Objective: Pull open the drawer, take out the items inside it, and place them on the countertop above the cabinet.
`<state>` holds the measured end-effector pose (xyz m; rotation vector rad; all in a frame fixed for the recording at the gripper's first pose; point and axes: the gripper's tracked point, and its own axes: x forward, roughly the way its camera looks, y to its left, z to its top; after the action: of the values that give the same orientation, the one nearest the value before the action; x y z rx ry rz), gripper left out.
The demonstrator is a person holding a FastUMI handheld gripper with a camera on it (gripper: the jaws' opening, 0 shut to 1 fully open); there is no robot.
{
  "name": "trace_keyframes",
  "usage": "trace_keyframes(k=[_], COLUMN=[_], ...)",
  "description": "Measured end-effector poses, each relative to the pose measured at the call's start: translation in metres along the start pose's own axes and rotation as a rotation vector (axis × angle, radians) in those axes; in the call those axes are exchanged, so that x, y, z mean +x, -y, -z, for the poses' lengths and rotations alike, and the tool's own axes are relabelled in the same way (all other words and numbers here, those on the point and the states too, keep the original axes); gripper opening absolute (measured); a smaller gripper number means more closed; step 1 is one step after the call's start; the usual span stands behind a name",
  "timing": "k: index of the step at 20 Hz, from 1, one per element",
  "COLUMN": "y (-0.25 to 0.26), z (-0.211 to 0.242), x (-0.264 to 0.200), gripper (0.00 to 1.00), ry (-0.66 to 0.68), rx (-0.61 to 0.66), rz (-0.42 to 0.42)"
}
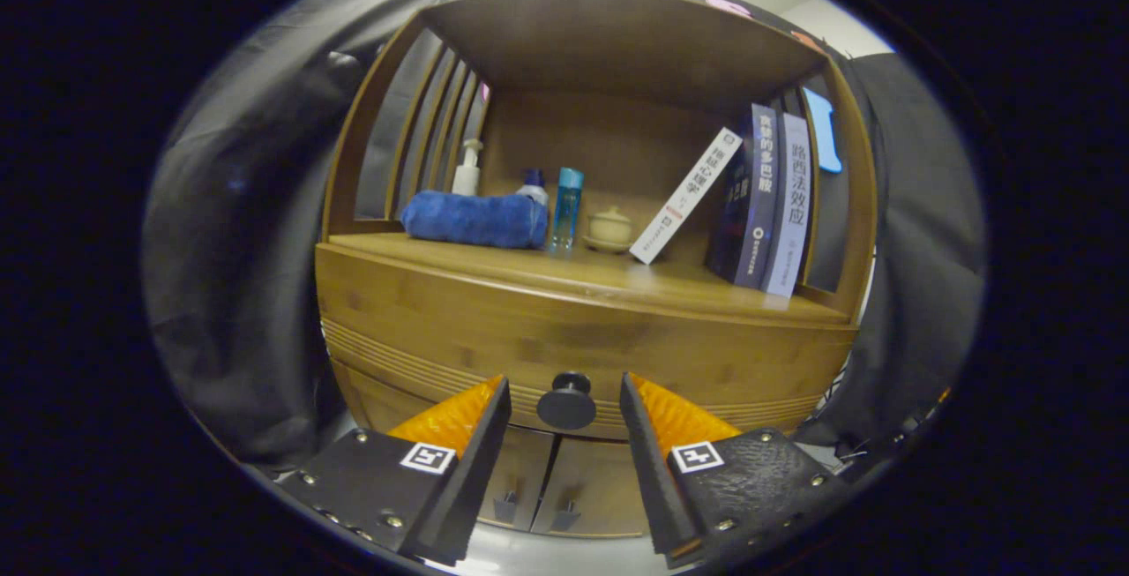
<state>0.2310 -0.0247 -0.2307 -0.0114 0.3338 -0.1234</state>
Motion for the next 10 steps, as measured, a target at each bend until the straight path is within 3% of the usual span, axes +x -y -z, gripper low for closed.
trace_keyframes(k=[3,5,10], y=[0.001,-0.003,0.006], z=[0.005,0.007,0.012], x=[0.015,0.027,0.036], gripper=[0.45,0.45,0.41], ry=[-0.019,-0.042,-0.052], rx=[0.042,0.046,0.193], rz=[0.002,-0.007,0.045])
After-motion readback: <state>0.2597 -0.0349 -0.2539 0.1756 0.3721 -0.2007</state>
